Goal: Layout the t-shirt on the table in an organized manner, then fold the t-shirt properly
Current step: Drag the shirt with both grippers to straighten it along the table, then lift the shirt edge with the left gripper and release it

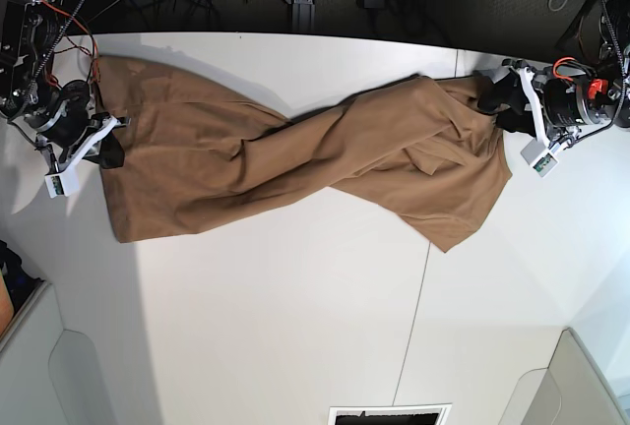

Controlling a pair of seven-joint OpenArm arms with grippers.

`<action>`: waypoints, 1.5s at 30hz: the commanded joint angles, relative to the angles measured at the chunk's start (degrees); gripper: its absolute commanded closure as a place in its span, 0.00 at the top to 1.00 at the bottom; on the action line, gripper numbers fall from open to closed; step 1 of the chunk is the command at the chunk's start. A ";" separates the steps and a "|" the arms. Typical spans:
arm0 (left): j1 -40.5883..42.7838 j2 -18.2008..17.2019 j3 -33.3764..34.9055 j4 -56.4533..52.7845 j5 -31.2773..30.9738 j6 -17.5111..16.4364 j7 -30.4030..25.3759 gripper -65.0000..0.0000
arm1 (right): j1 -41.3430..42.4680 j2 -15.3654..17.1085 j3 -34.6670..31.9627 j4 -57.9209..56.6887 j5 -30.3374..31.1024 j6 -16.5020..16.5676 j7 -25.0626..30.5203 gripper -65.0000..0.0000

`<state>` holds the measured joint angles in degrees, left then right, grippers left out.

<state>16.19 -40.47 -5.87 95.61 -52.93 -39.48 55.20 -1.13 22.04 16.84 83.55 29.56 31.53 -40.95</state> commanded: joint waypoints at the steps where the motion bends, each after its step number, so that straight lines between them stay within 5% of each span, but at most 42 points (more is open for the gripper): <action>1: -0.61 -0.26 -0.57 0.81 -0.37 -0.52 -1.07 0.50 | 0.76 0.79 0.26 0.81 0.83 -0.02 1.09 0.00; 7: -0.63 3.63 -0.57 0.81 4.90 -0.52 -5.75 0.46 | 0.79 0.61 -1.81 0.76 0.81 0.00 1.44 0.00; 15: -0.98 4.57 -0.59 0.81 5.77 -0.52 -9.16 0.00 | 0.79 0.61 -11.02 -0.22 -4.59 -0.07 2.03 0.00; 20: -1.09 4.24 -3.08 2.43 3.41 -0.52 -6.14 0.00 | 0.81 0.66 -11.56 -0.22 -8.50 -2.43 4.44 0.00; 30: 0.70 2.47 -11.39 16.26 -17.75 -0.52 13.51 0.00 | 4.02 1.84 -11.45 -2.95 -15.67 -7.65 4.72 0.00; 36: 6.62 -0.96 -11.45 20.76 -20.76 -0.52 16.96 0.00 | 7.72 3.87 -11.26 -8.00 -15.67 -7.80 4.76 0.00; 45: 13.70 -1.46 -11.45 20.79 -26.23 -0.52 24.80 0.00 | 8.37 5.07 -6.64 -8.76 -14.27 -10.32 4.79 0.00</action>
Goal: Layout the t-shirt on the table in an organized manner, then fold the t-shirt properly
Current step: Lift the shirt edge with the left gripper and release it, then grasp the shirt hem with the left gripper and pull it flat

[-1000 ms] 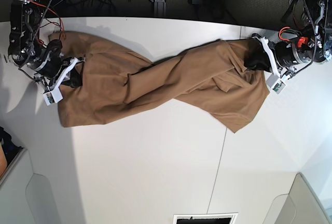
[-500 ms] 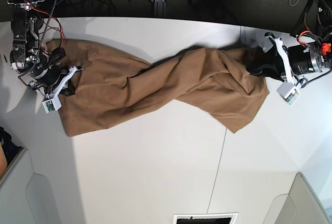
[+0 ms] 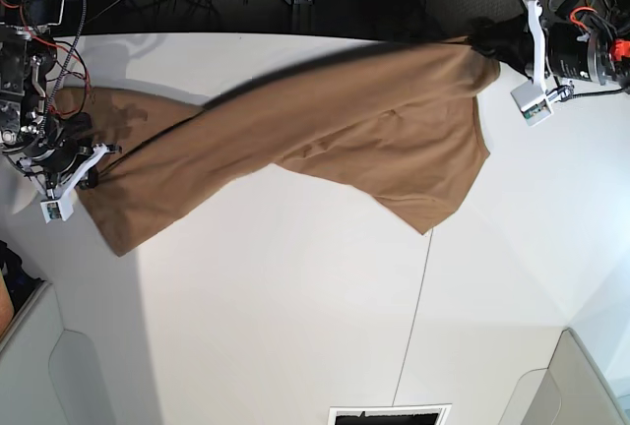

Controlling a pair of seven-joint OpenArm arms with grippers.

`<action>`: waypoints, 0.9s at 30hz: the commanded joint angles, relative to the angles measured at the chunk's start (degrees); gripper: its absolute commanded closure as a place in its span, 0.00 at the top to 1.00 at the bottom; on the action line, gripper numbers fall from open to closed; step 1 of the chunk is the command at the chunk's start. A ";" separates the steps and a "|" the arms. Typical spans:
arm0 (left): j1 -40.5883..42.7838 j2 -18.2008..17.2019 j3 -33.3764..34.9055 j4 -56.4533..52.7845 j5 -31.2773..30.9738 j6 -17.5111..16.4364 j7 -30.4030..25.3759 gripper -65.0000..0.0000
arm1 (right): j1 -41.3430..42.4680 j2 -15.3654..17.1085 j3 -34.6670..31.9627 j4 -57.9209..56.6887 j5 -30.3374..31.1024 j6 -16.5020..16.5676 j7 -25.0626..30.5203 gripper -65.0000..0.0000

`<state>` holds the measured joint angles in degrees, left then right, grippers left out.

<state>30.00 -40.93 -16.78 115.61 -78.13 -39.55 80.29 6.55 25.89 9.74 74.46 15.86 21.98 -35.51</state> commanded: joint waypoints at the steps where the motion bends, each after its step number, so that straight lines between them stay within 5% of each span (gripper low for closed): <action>1: 0.09 -0.98 -0.55 0.79 -2.03 -0.45 -0.29 0.02 | 0.70 1.20 0.90 0.33 0.46 -0.76 -0.66 0.00; 6: 0.48 -0.98 -0.55 0.79 -4.02 -0.45 -0.29 0.45 | 0.70 1.14 1.51 0.35 2.86 -0.76 -0.66 0.00; 13: -1.77 -0.96 -0.55 0.79 -2.78 -0.45 -5.92 0.46 | 0.57 1.01 1.57 2.40 3.15 0.94 -0.74 0.00; 20: -8.94 -0.96 -0.52 -1.20 10.80 -0.45 -18.23 0.46 | 0.17 0.87 2.45 12.15 6.25 1.27 -2.25 0.00; 23: -11.98 -0.85 -0.44 -5.68 13.60 -0.45 -22.34 0.46 | 1.03 0.83 2.60 12.85 6.05 -0.55 -2.19 0.21; 27: -17.22 0.90 -0.42 -15.15 14.16 -0.45 -23.52 0.46 | 1.88 0.37 2.60 11.06 5.53 -1.25 -1.40 0.30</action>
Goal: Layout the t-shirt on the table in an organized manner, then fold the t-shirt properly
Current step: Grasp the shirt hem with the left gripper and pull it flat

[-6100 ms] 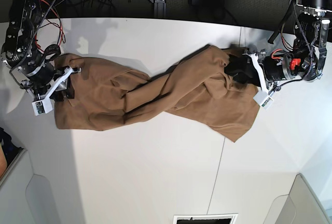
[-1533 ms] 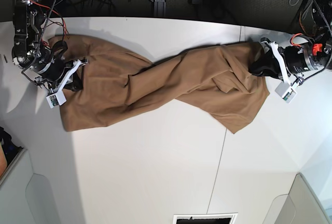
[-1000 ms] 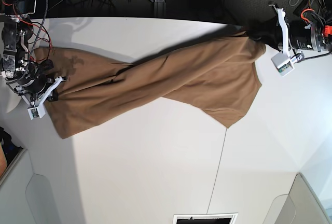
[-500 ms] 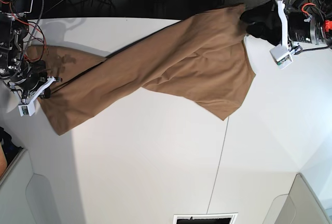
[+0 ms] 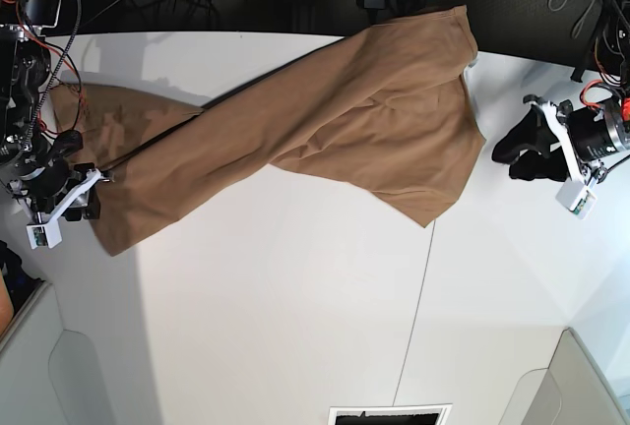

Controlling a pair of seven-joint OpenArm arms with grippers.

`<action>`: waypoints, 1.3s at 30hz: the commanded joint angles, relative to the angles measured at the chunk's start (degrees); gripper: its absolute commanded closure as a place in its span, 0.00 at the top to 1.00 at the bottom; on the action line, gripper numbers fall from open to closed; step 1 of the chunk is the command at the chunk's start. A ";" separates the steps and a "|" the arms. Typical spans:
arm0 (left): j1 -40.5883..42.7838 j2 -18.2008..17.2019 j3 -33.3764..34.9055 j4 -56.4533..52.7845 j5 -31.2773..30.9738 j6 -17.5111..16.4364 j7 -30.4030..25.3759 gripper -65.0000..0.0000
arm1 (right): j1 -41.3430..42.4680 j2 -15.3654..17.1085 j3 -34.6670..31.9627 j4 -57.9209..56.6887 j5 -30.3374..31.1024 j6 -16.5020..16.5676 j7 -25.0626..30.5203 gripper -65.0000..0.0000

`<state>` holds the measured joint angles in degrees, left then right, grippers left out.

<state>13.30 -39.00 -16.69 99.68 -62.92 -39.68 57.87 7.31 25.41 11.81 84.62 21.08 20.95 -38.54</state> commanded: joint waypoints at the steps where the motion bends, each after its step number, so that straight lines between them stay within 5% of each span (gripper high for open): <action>1: -1.75 -0.44 -0.46 -1.66 -1.05 -0.32 -1.09 0.46 | 1.27 0.79 0.52 0.28 0.33 -0.22 1.92 0.30; 12: -13.11 6.54 12.04 -18.08 3.28 -0.32 -1.14 0.46 | 1.70 0.70 0.52 -4.81 -0.74 -0.22 5.35 0.30; 15: -14.88 8.79 14.93 -18.51 9.40 -0.32 -2.60 0.46 | 1.73 0.72 0.52 -5.14 -0.94 -0.24 5.35 0.30; 21: -15.39 9.97 20.96 -18.97 19.80 0.31 -7.54 0.46 | 3.34 0.72 0.50 -7.78 -2.27 -2.45 8.00 0.56; 35: -17.16 9.94 22.25 -19.06 26.77 2.21 -9.03 0.46 | 18.12 -3.30 0.48 -26.75 -3.10 -1.05 8.59 0.55; 39: -18.10 9.97 22.25 -19.08 26.99 3.52 -9.05 0.46 | 18.21 -5.35 0.44 -29.70 -4.42 -1.66 8.35 0.36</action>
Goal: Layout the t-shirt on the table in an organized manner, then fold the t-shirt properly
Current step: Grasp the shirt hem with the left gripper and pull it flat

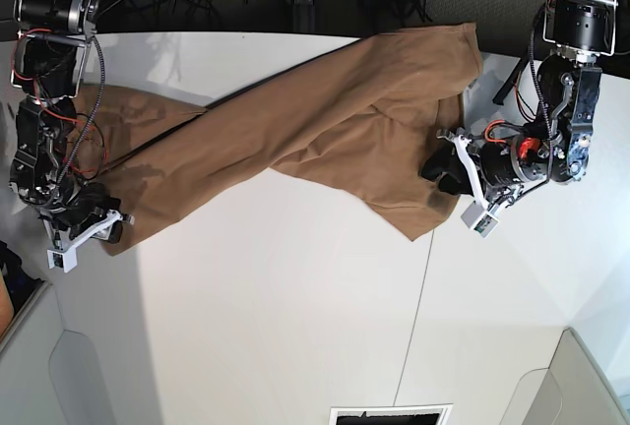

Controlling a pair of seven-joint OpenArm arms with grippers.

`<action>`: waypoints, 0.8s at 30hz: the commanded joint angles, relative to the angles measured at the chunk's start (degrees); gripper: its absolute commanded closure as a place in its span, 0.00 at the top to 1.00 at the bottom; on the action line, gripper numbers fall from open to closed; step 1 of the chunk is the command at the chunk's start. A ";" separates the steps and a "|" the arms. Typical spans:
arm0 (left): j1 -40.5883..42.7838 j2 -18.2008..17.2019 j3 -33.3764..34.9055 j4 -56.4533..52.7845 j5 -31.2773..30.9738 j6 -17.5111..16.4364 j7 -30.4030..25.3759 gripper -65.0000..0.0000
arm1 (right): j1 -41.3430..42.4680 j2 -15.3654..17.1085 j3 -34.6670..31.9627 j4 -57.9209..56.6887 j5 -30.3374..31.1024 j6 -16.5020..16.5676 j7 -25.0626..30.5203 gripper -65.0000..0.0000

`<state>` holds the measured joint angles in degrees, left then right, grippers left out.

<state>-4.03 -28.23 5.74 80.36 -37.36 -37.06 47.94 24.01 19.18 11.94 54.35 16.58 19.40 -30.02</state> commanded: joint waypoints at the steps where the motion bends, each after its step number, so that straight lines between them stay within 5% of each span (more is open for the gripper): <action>1: -0.90 -0.81 -0.17 0.24 1.44 0.87 0.85 0.46 | 1.51 0.59 0.31 0.09 0.15 -0.02 -0.17 0.31; 6: -0.90 -0.81 -0.17 0.13 1.92 0.90 0.68 0.46 | 1.75 0.02 0.31 0.42 0.61 4.37 0.48 0.00; 14: -5.33 -0.35 -0.17 -5.62 5.51 4.98 -1.84 0.46 | 2.97 0.09 0.33 9.38 3.54 7.65 0.35 0.00; 24: -21.77 1.11 -0.17 -29.03 5.49 5.42 -1.42 0.46 | 3.30 3.56 0.37 23.21 8.52 9.57 -2.60 0.00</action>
<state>-25.17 -26.30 5.61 51.27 -34.06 -33.19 44.75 25.61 22.02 11.97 76.51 24.32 28.64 -33.87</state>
